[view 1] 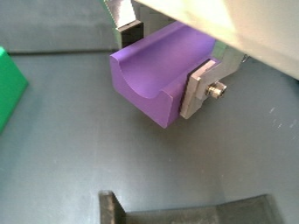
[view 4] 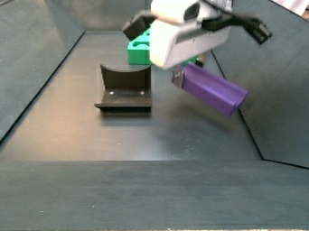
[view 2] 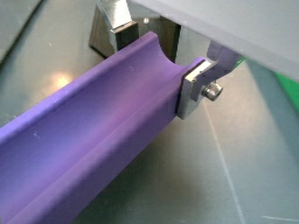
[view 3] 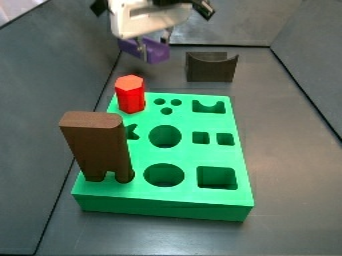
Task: Pick up the arch object. Move up. Place the arch object on the fixture. Regrasp the arch object. Move to above the board. Insert the arch object.
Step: Place the arch object on the fixture.
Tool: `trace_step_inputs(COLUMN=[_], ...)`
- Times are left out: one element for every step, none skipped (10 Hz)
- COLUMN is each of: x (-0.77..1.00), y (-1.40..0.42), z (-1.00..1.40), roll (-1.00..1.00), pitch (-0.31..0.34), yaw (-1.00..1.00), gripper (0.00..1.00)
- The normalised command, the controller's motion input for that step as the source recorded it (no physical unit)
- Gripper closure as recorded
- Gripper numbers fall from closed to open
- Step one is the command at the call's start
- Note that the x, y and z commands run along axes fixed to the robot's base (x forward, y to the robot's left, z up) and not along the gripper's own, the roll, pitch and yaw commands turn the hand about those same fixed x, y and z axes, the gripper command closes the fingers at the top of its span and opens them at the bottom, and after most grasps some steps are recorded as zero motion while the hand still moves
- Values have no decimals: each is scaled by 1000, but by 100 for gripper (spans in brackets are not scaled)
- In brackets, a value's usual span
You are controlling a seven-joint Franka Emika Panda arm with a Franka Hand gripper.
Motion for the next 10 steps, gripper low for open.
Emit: trace_step_inputs(x=[0, -3, -11, -14, -18, -22, -23, -20, -11, -4], y=[0, 0, -2, -4, -6, -7, -9, -9, -9, -8], z=[1000, 1000, 1000, 1000, 1000, 1000, 1000, 922, 646, 479], roll=[0, -3, -7, -11, -15, -21, -26, -29, -38, -44], pitch=[0, 5, 14, 16, 18, 23, 27, 29, 42, 53], yaw=[0, -2, -2, -1, 0, 1, 2, 3, 4, 4], gripper=[100, 100, 100, 100, 100, 100, 100, 100, 100, 100])
